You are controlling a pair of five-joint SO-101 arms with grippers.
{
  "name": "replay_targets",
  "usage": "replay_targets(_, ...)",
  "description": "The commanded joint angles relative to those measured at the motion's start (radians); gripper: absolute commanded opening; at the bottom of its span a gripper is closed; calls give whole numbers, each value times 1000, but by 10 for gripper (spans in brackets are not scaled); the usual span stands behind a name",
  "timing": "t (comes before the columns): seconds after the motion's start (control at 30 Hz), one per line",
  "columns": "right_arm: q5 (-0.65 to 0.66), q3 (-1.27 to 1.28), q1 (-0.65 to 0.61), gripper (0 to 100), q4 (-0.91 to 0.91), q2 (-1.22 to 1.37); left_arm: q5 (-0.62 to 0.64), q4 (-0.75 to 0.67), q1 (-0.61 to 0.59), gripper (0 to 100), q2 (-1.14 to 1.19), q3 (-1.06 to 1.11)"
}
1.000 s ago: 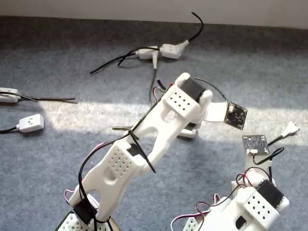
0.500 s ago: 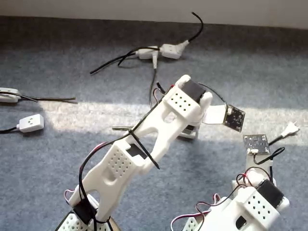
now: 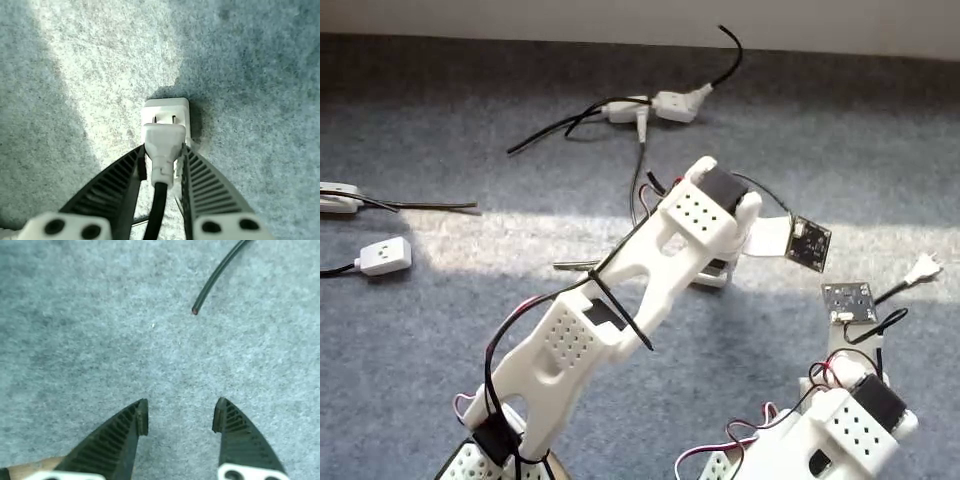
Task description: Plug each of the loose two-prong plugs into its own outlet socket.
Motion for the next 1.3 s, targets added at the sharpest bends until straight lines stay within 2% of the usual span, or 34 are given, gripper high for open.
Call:
replay_targets(0.0, 17, -1, 13, 217, -21, -8, 12, -6, -4, 6, -13, 2)
replay_targets(0.17, 17, -1, 8, 217, -21, -8, 17, -6, -21, 6, -8, 7)
replay_targets(0.3, 17, -1, 12, 217, -21, -8, 130, -6, -36, 6, 39, 22)
replay_targets(0.43, 17, -1, 12, 217, -21, -8, 175, -5, -74, 6, 90, 21)
replay_targets(1.03, 17, 1, 4, 217, -21, -8, 190, -6, -127, 6, -59, 19)
replay_targets(1.13, 17, 1, 4, 217, -21, -8, 302, -11, -111, 6, -61, -62)
replay_targets(1.27, 11, 1, 15, 217, -90, -8, 425, -6, -102, 6, -61, -323)
